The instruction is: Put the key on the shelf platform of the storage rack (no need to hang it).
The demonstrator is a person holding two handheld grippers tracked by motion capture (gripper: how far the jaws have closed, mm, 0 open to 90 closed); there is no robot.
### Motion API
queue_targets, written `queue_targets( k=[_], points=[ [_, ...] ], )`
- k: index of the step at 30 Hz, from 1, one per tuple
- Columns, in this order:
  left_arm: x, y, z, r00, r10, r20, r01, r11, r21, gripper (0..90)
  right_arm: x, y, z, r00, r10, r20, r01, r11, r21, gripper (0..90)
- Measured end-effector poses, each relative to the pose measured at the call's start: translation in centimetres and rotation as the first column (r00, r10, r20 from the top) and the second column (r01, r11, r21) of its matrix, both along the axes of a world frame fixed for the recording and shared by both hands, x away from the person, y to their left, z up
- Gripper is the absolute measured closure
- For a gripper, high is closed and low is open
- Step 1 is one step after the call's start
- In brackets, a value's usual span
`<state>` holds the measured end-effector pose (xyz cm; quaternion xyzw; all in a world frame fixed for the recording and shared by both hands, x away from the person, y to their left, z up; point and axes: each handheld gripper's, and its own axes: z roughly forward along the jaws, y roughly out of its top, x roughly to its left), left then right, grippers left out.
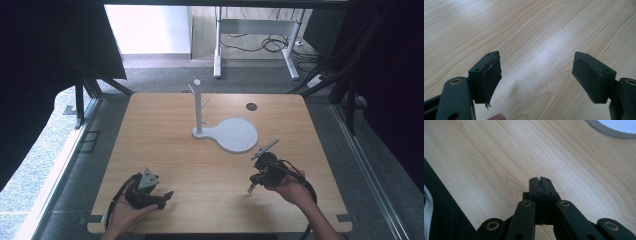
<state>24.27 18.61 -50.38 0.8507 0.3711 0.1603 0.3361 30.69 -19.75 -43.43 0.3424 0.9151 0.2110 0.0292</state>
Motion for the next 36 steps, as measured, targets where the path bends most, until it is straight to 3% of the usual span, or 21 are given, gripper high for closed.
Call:
queue_targets(
  k=[18, 36],
  points=[
    [0.0, 0.1, 0.0, 1.0000, 0.002, 0.000, -0.002, 1.0000, 0.000, 23.6, 1.6, 0.8, 2.0, 0.9995, -0.002, 0.033, 0.002, 1.000, 0.016, 89.8],
    [0.1, 0.2, 0.0, 1.0000, 0.002, 0.001, -0.002, 1.0000, -0.001, 23.5, 4.0, 1.7, 2.6, 0.9994, -0.015, 0.032, 0.014, 0.999, 0.030, 89.8]
  ],
)
